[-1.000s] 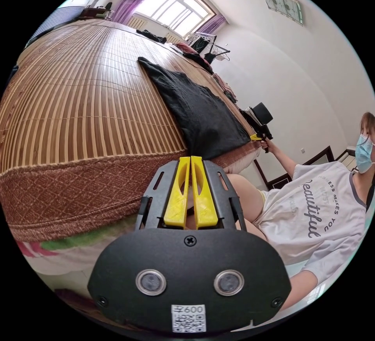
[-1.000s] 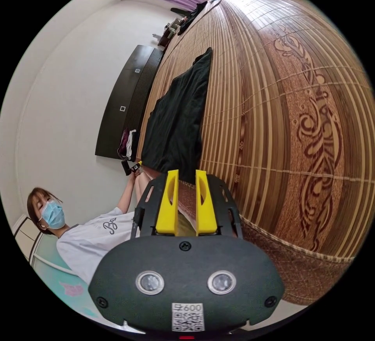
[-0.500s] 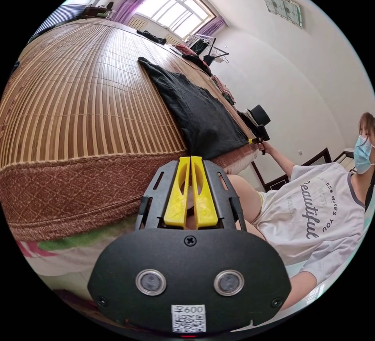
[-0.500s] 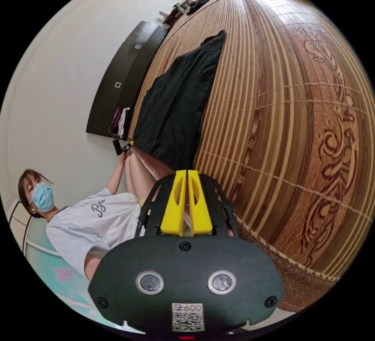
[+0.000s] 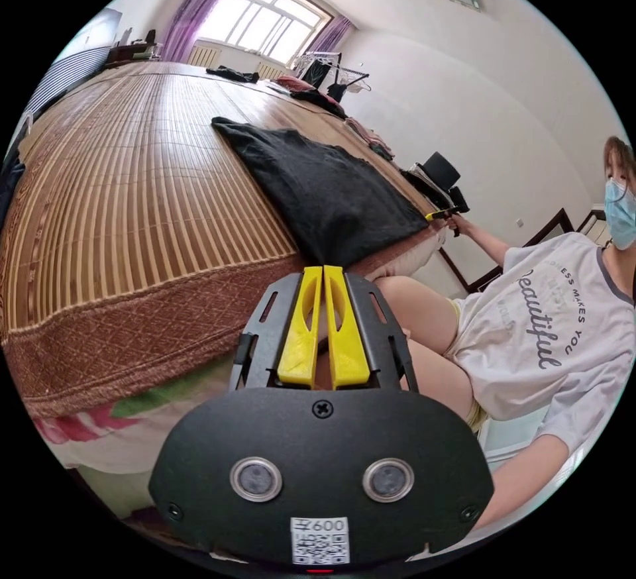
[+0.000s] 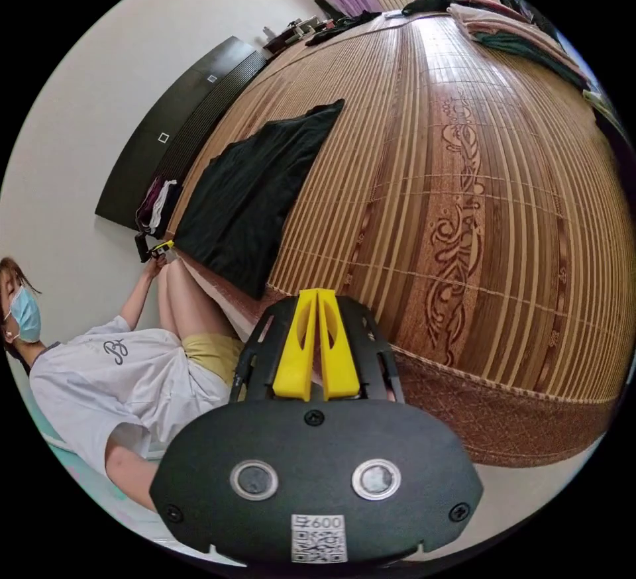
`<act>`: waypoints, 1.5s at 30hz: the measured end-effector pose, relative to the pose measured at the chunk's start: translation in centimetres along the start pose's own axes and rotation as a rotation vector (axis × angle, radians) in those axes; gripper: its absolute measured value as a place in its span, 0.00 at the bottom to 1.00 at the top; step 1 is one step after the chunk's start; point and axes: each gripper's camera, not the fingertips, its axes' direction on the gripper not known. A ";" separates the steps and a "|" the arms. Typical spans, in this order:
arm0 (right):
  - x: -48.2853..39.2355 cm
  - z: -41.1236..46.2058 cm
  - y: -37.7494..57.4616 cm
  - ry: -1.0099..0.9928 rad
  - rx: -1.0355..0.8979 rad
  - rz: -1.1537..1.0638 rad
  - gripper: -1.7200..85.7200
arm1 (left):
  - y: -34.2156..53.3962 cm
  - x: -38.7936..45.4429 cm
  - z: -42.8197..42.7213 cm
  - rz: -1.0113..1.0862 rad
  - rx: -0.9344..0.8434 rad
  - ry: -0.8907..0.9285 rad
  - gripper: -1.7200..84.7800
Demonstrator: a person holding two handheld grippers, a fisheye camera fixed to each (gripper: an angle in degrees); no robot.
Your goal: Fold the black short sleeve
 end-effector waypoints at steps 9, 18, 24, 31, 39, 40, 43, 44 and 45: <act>-16.3 8.9 9.1 0.253 0.160 -0.425 0.01 | 3.8 -0.5 -2.4 -0.217 0.186 -0.117 0.02; -21.7 19.2 11.4 -0.152 0.271 -0.372 0.01 | -1.2 11.2 4.5 0.182 0.038 -0.217 0.03; -25.1 29.4 13.2 -0.007 -0.068 -0.517 0.01 | -2.2 12.1 7.6 0.190 -0.097 -0.281 0.04; -19.1 28.0 18.7 -0.012 -0.005 -0.517 0.01 | 2.4 5.5 -1.2 -0.105 0.170 -0.093 0.09; -16.4 27.7 22.5 0.066 -0.007 -0.587 0.01 | 2.7 5.3 -2.3 -0.006 0.119 -0.090 0.13; -16.0 27.6 23.1 0.080 0.000 -0.595 0.01 | 2.2 4.8 -2.2 -0.003 0.107 -0.072 0.13; -14.0 27.1 23.6 0.057 0.005 -0.559 0.01 | 1.1 3.7 -2.0 0.006 0.082 -0.060 0.13; -12.9 26.9 23.7 0.035 0.009 -0.534 0.01 | 0.7 3.5 -2.0 0.014 0.076 -0.050 0.13; -12.4 26.7 23.8 0.026 0.012 -0.523 0.01 | 0.5 3.4 -2.1 0.019 0.075 -0.043 0.13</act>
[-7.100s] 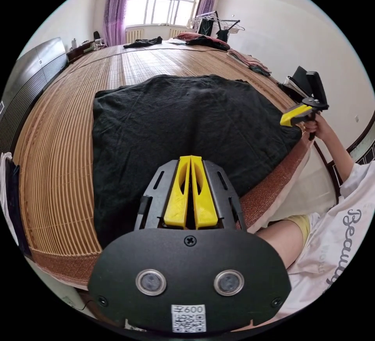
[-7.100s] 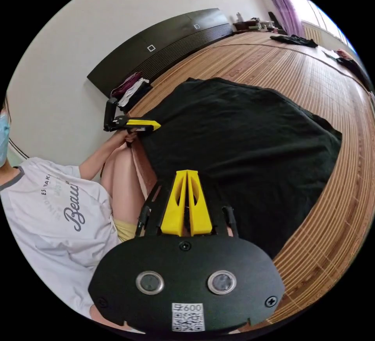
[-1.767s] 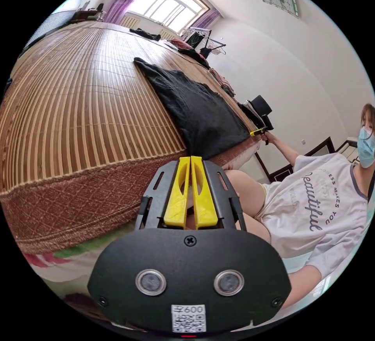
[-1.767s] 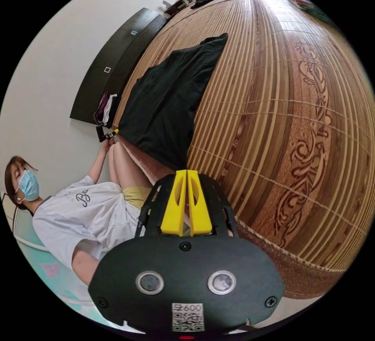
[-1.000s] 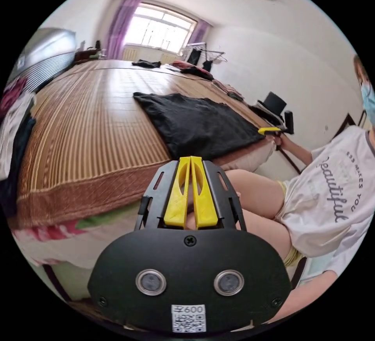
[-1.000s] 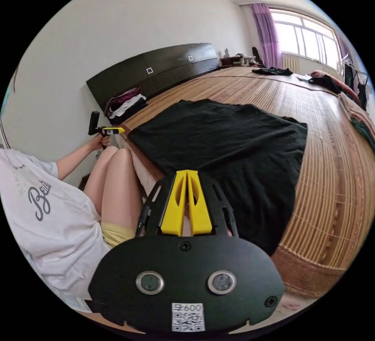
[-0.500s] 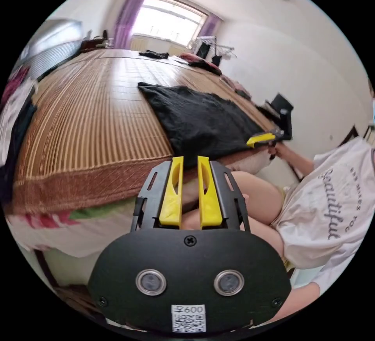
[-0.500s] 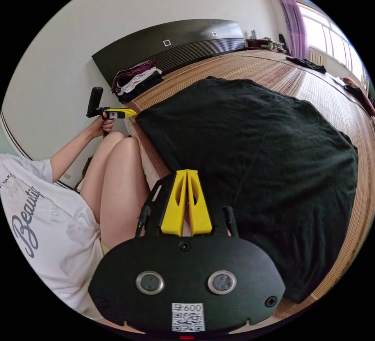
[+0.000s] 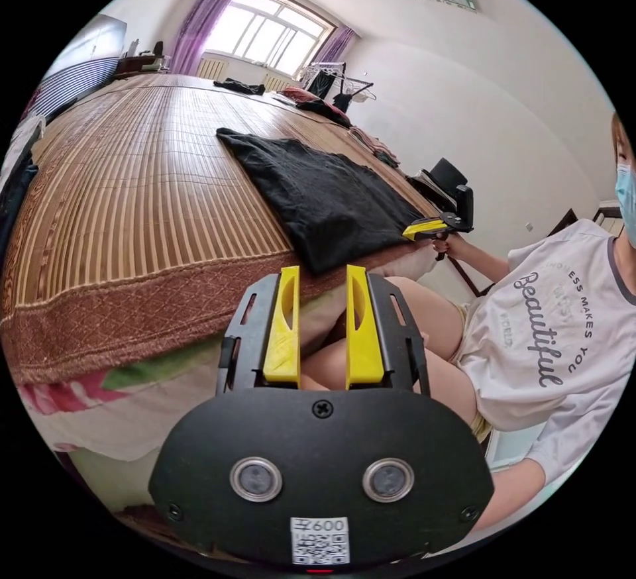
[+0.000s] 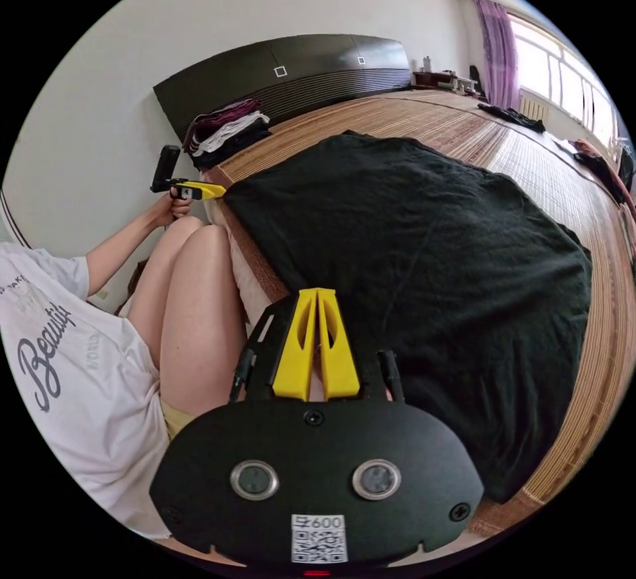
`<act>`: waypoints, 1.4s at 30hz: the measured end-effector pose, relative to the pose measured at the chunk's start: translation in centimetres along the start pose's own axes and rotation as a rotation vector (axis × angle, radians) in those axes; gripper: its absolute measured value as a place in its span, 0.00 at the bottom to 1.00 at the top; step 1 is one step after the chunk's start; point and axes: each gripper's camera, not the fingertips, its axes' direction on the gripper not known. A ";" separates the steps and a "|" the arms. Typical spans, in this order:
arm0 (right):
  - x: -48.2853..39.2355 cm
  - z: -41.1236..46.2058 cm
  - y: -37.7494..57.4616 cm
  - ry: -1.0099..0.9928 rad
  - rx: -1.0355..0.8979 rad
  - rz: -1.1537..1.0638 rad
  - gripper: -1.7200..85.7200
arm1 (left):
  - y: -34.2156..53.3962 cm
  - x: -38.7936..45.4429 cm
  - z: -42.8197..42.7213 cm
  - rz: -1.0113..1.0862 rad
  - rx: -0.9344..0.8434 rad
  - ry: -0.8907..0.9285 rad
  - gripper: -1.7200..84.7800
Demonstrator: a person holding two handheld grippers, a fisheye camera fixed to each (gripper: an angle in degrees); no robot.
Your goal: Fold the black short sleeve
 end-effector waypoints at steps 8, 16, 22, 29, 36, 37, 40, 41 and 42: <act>1.2 -0.5 0.7 -0.005 -0.056 -0.002 0.01 | -3.1 2.0 -1.3 0.126 -0.032 -0.044 0.13; 6.1 -3.4 3.4 -0.081 0.011 0.079 0.01 | -4.1 -1.8 -5.1 0.082 -0.048 -0.048 0.12; 9.9 -6.0 5.2 -0.141 0.072 0.150 0.01 | -4.4 -5.6 -6.9 0.065 -0.092 0.027 0.11; 12.6 -8.7 5.3 -0.155 0.062 0.133 0.01 | -4.0 -8.5 -10.6 0.115 0.002 0.047 0.10; 15.2 -11.3 5.5 -0.186 0.071 0.159 0.01 | -4.5 -12.4 -12.0 0.095 -0.032 0.116 0.10; 15.7 -11.7 5.6 -0.191 0.075 0.165 0.01 | -4.5 -13.2 -12.2 0.089 -0.034 0.131 0.10; 16.7 -12.8 5.8 -0.203 0.083 0.179 0.01 | -4.4 -14.9 -12.5 0.083 -0.058 0.161 0.09; 17.1 -13.3 5.8 -0.208 0.083 0.181 0.01 | -4.4 -15.5 -12.5 0.086 -0.074 0.162 0.08; 17.3 -13.5 5.8 -0.210 0.083 0.181 0.01 | -4.3 -15.7 -12.6 0.089 -0.082 0.160 0.08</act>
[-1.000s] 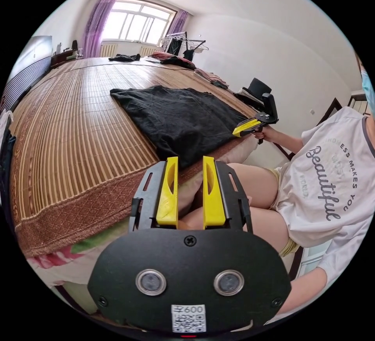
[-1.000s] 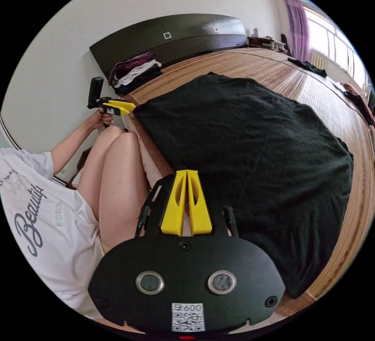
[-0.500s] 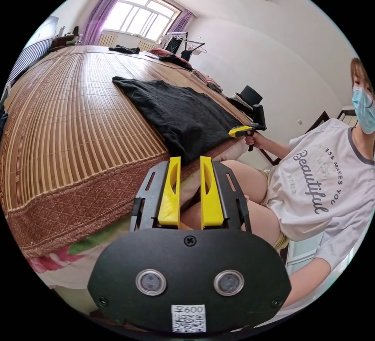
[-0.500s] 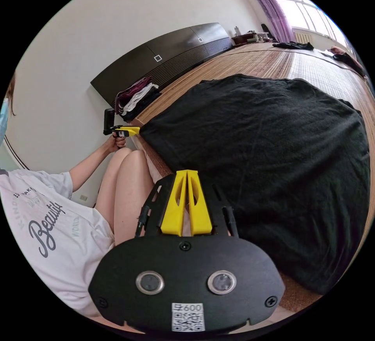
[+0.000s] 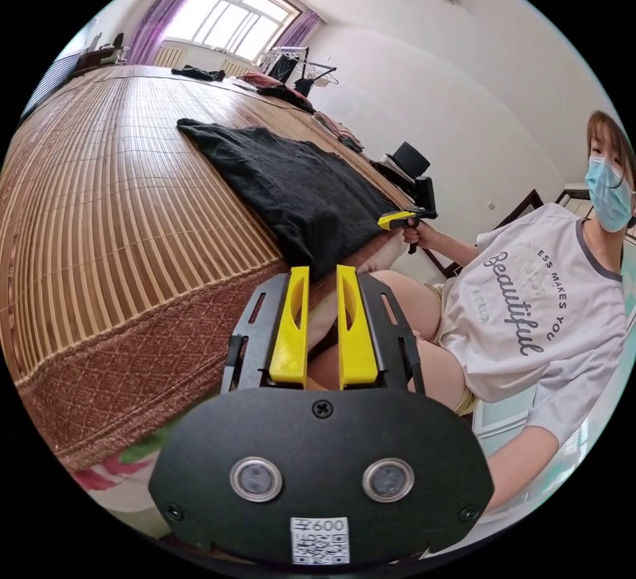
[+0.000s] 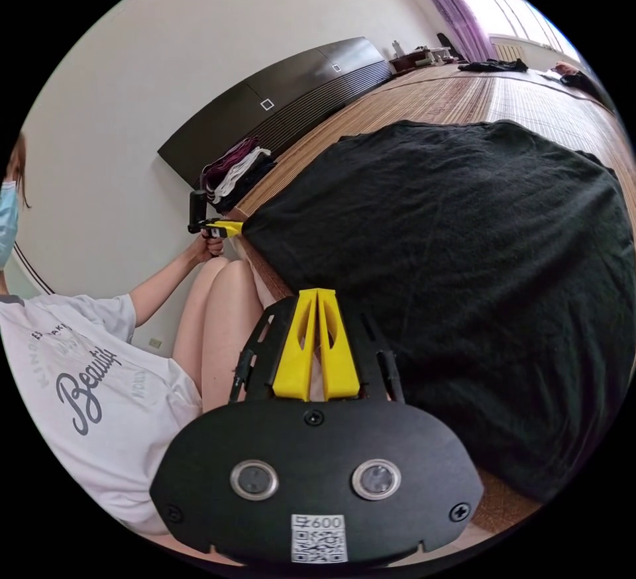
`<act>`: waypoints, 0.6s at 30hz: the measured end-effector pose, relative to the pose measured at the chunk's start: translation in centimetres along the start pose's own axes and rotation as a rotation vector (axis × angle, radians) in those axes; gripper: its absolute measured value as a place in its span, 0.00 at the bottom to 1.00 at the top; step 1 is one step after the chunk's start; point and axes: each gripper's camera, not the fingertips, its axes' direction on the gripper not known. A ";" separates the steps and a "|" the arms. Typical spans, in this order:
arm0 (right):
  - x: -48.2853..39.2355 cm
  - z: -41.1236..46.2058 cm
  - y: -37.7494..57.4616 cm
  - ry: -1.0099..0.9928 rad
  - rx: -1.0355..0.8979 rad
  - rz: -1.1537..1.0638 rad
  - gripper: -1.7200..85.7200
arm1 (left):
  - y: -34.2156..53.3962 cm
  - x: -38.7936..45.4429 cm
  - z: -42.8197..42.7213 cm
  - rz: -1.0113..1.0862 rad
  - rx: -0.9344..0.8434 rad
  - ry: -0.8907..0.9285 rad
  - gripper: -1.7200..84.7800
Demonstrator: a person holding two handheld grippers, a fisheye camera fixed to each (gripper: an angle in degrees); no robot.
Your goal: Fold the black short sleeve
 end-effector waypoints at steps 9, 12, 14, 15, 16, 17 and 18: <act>-0.7 -2.4 -1.1 0.083 -0.064 -0.071 0.01 | 1.3 -3.7 -2.0 0.112 -0.137 -0.059 0.03; -0.6 -3.4 -1.1 0.095 -0.067 -0.068 0.01 | 1.8 -5.8 -2.9 0.131 -0.203 -0.039 0.02; -0.1 -4.5 -0.7 0.082 -0.048 -0.051 0.01 | 2.7 -7.4 -3.6 0.138 -0.228 -0.016 0.02; 0.0 -4.7 -0.6 0.079 -0.043 -0.047 0.01 | 3.0 -7.9 -3.7 0.135 -0.232 -0.006 0.02; 0.2 -5.3 -0.3 0.076 -0.035 -0.039 0.01 | 3.6 -8.6 -3.9 0.131 -0.236 0.008 0.02; 0.3 -5.8 -0.1 0.078 -0.029 -0.035 0.01 | 4.2 -9.3 -4.0 0.121 -0.244 0.017 0.02; 0.2 -6.0 0.0 0.082 -0.027 -0.038 0.01 | 4.6 -9.7 -4.1 0.114 -0.247 0.020 0.02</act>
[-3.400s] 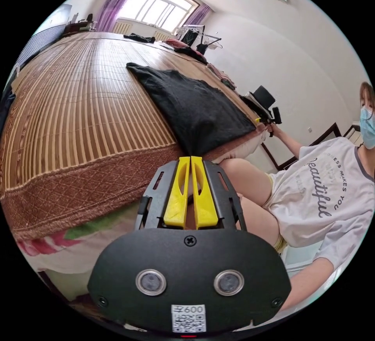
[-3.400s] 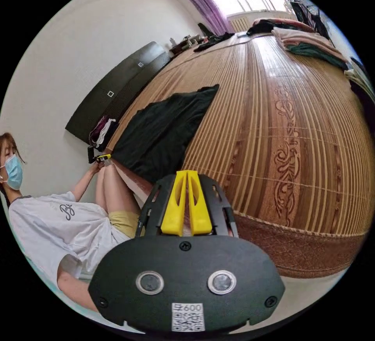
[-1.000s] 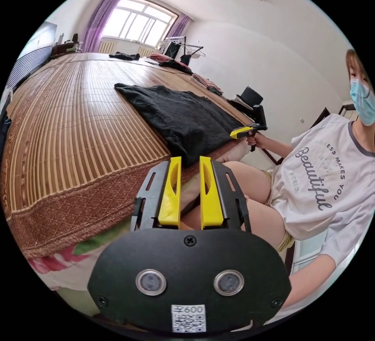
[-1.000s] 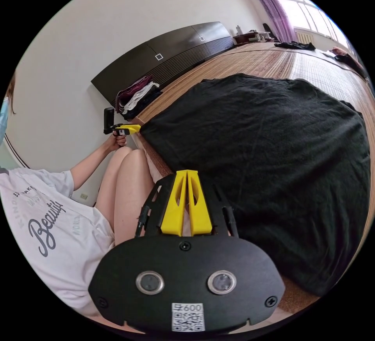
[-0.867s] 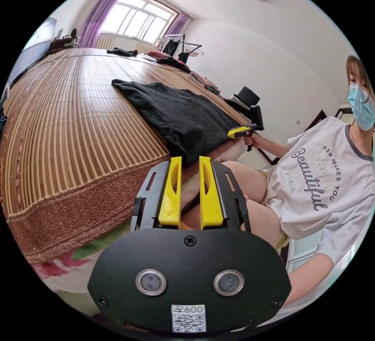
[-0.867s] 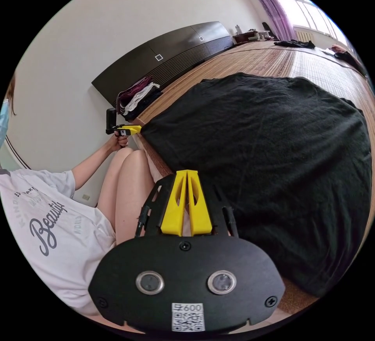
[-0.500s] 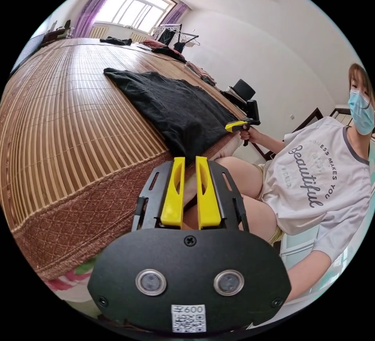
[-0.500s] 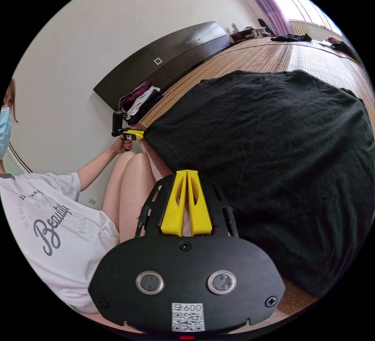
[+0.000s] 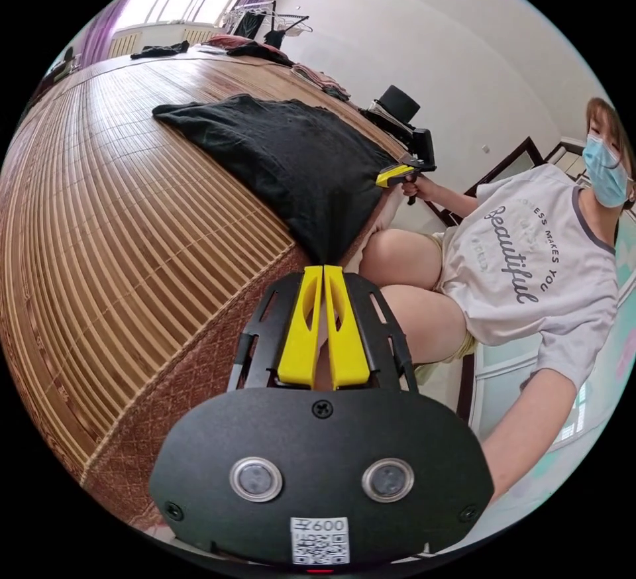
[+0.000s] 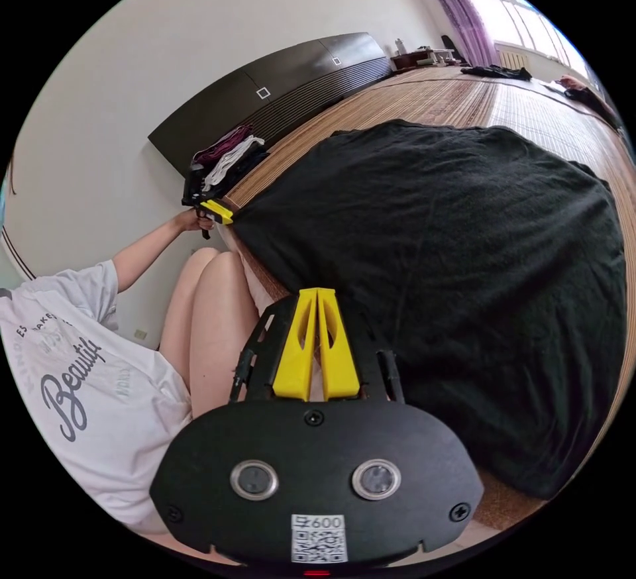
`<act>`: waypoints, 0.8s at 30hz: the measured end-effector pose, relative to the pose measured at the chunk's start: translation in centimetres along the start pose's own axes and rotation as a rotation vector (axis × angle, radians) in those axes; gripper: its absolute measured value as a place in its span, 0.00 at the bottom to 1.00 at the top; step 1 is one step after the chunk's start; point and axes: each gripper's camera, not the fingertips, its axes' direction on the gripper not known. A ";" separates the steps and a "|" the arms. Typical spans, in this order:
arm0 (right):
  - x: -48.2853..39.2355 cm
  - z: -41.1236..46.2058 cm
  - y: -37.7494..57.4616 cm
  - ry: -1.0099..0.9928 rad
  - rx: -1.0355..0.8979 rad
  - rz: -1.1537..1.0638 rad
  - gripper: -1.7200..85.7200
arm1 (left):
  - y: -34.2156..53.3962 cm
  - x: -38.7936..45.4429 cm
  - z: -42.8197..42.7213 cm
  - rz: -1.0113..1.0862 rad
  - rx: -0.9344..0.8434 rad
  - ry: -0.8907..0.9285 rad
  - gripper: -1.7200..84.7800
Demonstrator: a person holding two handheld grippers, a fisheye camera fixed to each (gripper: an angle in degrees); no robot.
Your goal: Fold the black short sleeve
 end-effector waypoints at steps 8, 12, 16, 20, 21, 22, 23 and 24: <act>-0.5 -3.6 2.4 0.034 0.053 -0.033 0.01 | 7.4 2.8 -1.8 -0.009 0.050 -0.275 0.02; -1.3 -5.1 4.0 0.071 0.093 -0.040 0.01 | 8.7 12.8 2.1 0.280 -0.040 -0.792 0.03; -3.8 -6.5 5.5 0.106 0.130 -0.105 0.01 | 12.3 18.7 13.0 0.708 -0.324 -1.219 0.04; -6.6 -7.9 7.0 0.068 0.198 -0.160 0.01 | 15.6 17.3 19.1 0.834 -0.461 -1.284 0.06; -6.9 -8.1 7.2 0.062 0.203 -0.164 0.01 | 16.0 16.8 19.6 0.835 -0.481 -1.283 0.07; -7.4 -8.3 7.5 0.039 0.204 -0.171 0.01 | 16.7 15.8 20.5 0.835 -0.524 -1.259 0.07; -7.7 -8.5 7.9 0.011 0.202 -0.178 0.01 | 17.2 14.9 20.8 0.820 -0.533 -1.247 0.07; -7.9 -8.6 8.2 -0.001 0.203 -0.179 0.01 | 17.5 14.5 20.9 0.817 -0.531 -1.244 0.07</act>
